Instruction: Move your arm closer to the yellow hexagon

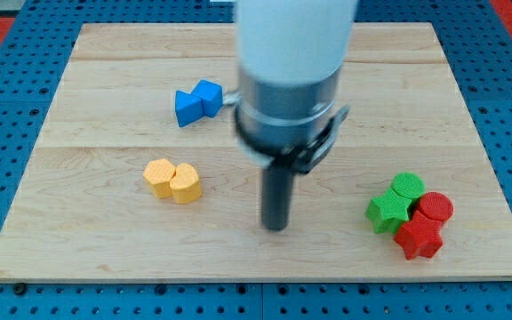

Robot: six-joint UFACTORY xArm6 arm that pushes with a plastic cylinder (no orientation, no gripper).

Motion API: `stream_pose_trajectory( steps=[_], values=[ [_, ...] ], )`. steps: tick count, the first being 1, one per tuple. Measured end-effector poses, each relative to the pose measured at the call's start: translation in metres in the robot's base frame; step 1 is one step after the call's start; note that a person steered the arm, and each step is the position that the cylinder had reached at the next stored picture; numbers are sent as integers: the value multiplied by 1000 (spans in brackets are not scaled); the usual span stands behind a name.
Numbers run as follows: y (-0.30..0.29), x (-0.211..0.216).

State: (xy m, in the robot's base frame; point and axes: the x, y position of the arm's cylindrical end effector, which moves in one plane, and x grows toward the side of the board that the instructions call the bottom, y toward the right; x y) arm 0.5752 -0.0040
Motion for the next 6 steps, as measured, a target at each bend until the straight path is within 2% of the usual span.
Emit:
stream_pose_trajectory(
  steps=[1, 2, 4, 5, 6],
  values=[
    [-72, 25],
    [-127, 20],
    [-208, -69],
    [-195, -93],
    [-155, -91]
  ],
)
